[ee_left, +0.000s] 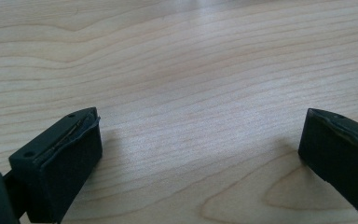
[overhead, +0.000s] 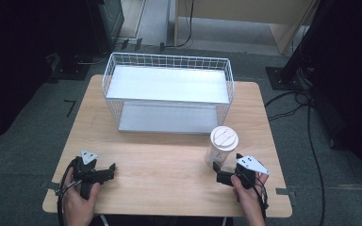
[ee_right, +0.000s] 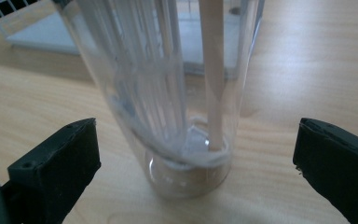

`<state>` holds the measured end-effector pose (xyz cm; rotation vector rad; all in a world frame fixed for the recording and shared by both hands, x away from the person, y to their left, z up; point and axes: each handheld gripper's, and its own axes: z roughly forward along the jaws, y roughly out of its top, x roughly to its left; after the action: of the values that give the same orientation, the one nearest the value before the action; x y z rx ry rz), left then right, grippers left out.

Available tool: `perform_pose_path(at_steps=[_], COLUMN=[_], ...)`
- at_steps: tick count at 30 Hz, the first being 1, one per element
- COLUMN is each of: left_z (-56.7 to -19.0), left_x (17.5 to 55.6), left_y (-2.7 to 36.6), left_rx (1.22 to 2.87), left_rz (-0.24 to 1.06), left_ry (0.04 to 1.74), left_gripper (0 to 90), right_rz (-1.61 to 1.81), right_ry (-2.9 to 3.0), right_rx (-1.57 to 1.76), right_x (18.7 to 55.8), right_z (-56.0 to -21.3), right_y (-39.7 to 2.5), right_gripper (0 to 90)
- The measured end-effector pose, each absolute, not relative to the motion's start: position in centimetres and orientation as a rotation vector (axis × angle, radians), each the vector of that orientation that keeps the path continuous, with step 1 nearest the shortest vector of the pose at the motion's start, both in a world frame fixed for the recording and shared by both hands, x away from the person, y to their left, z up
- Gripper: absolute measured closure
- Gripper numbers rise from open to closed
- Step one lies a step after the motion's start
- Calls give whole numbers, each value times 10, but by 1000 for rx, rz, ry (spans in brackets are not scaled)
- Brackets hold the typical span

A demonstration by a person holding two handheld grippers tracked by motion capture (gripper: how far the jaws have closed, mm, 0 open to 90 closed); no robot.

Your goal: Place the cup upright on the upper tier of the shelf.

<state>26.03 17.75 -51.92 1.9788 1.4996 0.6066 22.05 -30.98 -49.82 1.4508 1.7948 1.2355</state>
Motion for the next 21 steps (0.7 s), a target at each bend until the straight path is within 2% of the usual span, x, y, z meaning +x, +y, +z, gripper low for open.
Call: perform_pose_path(at_steps=[21], left_z=[-519], left_x=[260], left_y=[178], left_rx=[1978], left_rz=[606], left_ry=[1500], left_gripper=[0], right_rz=[1366], right_ry=[1626], right_rx=[1416], right_x=[239], right_z=[-479], right_y=[-289], right_gripper=[69])
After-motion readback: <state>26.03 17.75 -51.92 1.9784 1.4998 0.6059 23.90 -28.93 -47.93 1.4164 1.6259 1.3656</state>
